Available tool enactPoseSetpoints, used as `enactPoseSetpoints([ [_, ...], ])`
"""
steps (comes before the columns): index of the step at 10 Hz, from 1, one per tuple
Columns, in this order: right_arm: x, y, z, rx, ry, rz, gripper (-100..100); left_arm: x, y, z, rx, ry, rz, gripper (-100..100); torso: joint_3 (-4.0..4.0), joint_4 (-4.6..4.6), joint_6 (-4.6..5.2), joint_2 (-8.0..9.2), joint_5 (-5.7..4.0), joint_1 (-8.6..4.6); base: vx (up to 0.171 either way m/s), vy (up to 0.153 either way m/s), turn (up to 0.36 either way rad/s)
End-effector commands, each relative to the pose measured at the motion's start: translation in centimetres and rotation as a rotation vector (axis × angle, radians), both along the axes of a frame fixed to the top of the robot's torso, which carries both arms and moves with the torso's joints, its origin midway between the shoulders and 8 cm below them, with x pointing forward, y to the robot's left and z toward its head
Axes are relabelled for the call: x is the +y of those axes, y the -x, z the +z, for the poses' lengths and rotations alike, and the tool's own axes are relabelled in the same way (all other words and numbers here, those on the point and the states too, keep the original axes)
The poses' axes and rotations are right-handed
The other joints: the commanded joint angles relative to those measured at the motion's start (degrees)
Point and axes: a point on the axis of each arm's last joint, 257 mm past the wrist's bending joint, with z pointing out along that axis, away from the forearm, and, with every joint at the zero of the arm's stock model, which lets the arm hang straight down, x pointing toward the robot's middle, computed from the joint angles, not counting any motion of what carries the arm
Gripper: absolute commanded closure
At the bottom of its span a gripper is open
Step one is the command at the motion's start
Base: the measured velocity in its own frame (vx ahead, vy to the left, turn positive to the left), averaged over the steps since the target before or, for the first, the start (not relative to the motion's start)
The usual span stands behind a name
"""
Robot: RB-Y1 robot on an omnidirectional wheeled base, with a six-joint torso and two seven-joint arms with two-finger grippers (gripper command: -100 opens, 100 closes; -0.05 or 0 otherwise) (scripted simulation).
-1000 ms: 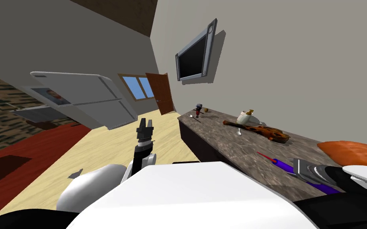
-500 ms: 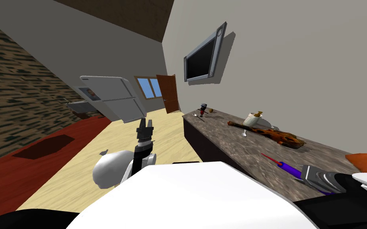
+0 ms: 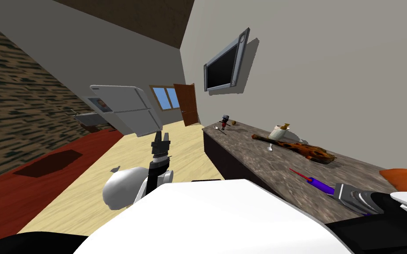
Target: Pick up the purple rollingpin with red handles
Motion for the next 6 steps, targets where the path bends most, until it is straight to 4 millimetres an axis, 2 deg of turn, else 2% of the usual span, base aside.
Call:
enactPoseSetpoints([
  [1, 0.0, 0.0, 0.0, 0.0, 0.0, 0.0, 0, 0.0, 0.0, 0.0, 0.0, 0.0, 0.0, 0, 0.0, 0.0, 0.0, 0.0, 0.0, 0.0, 0.0, 0.0, 0.0],
  [2, 0.4, -1.0, 0.2, 0.0, -0.002, 0.037, 100, 0.0, 0.0, 0.0, 0.0, 0.0, 0.0, 0, 0.0, 0.0, 0.0, 0.0, 0.01, 0.01, 0.094, -0.028, -0.315],
  [3, 0.7, -1.6, 0.4, -0.001, -0.002, 0.061, 100, 0.0, 0.0, 0.0, 0.0, 0.0, 0.0, 0, -0.1, -0.04, 0.19, -0.19, 0.04, -0.05, 0.139, -0.023, -0.445],
  [6, 1.5, -3.5, 1.1, -0.003, -0.002, 0.135, 100, 0.0, 0.0, 0.0, 0.0, 0.0, 0.0, 0, -0.3, -0.1, -0.03, -0.54, 0.09, 0.2, 0.145, 0.026, -0.216],
])
